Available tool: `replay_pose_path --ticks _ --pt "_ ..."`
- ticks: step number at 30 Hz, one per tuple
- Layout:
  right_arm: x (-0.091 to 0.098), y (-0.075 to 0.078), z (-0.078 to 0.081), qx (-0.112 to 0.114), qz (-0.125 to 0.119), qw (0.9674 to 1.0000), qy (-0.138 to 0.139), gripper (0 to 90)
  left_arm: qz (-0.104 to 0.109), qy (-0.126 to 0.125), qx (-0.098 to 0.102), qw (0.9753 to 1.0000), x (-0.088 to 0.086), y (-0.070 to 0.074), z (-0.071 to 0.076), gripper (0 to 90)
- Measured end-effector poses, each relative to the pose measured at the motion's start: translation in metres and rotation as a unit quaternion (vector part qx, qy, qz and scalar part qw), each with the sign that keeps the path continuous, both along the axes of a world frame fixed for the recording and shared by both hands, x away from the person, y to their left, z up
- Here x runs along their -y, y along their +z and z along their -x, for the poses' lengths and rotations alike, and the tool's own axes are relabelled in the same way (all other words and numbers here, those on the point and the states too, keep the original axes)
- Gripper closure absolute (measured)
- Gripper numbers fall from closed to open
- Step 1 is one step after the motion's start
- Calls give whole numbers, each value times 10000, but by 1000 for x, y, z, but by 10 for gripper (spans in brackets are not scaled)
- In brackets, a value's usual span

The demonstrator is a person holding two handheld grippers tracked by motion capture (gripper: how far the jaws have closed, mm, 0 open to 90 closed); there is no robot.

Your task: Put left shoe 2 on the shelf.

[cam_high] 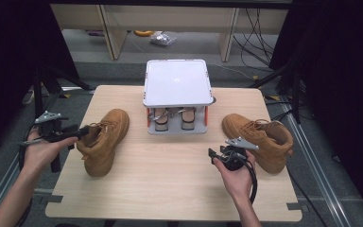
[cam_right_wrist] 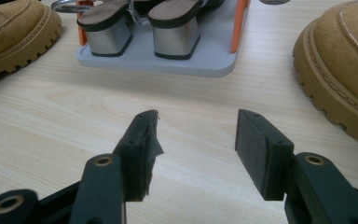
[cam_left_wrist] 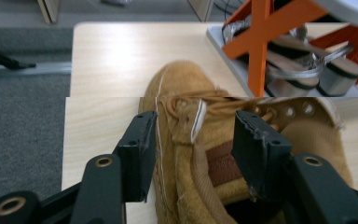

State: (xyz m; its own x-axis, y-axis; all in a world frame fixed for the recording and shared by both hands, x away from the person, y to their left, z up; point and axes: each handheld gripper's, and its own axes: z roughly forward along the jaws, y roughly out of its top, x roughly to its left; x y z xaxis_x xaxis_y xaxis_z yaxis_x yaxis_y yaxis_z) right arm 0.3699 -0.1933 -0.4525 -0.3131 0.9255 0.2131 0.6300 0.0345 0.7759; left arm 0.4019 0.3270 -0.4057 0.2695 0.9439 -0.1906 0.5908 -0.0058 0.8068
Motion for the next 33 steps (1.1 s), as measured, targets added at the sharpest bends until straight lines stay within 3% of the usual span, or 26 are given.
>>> replay_pose_path --ticks 4,6,9,12,13,21,26,27,28,29,30,33 --pt "0 0 0 -40 32 10000 39 492 -53 -10 -180 9998 0 -5 0 505" --pt "-1 -2 -1 44 -15 10000 84 492 -136 -72 -299 9994 -1 -7 -1 513" --pt "1 -2 -2 102 98 9997 196 492 -214 -159 -418 9988 0 -9 -2 524" --pt "0 -3 -2 76 57 9998 162 492 -340 -235 -636 9971 1 -11 -4 539" --pt "0 -3 -2 67 122 9997 192 492 -289 -186 -616 9975 3 -12 -5 540" --pt "0 -3 -2 22 108 9997 224 489 -483 -277 -976 9937 4 -14 -13 571" --pt "1 -3 -3 35 90 9997 245 488 -496 -259 -1071 9927 6 -15 -17 600" --pt "-2 -2 0 -105 -55 9999 106 488 -520 -268 -1141 9917 8 -14 -17 618" --pt "-1 -3 -2 -1 2 9998 200 488 -508 -288 -1132 9919 8 -15 -18 631" --pt "1 -3 -3 20 70 9996 257 487 -539 -329 -1192 9909 8 -14 -18 638" --pt "1 -3 -2 -33 96 9997 233 486 -541 -339 -1128 9916 9 -15 -19 644" --pt "1 -5 -3 -81 -30 9995 320 483 -588 -337 -1207 9904 11 -14 -20 676"
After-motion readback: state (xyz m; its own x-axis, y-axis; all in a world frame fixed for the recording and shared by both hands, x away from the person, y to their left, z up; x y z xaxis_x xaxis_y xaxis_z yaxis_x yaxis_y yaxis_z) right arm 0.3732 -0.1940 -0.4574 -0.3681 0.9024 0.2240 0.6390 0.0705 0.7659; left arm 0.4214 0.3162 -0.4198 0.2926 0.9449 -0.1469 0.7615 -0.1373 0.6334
